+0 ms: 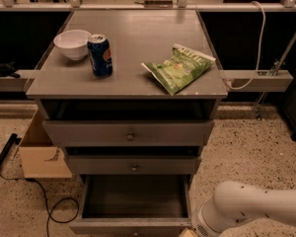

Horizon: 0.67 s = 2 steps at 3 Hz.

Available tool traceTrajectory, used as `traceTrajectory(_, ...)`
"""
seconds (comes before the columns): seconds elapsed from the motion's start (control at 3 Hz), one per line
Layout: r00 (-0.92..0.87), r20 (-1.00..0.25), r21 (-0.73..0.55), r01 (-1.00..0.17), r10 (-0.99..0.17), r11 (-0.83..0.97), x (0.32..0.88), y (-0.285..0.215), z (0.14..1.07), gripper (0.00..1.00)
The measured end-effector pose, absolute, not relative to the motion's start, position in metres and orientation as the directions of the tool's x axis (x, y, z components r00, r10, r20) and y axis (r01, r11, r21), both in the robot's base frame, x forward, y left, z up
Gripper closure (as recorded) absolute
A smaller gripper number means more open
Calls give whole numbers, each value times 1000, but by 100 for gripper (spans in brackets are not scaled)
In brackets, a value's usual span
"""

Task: Close bottom drawer

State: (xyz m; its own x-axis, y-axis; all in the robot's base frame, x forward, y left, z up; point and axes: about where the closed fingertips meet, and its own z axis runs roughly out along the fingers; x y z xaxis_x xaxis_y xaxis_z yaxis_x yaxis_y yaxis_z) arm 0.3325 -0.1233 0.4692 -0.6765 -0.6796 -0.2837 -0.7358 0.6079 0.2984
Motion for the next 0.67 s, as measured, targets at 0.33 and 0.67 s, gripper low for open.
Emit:
traceTrajectory(0.33,-701,-286,270,-713,-653,647,339,-119,462,0)
traceTrajectory(0.67,-733,-324,230,-674,-597,702,348,-112,457,0)
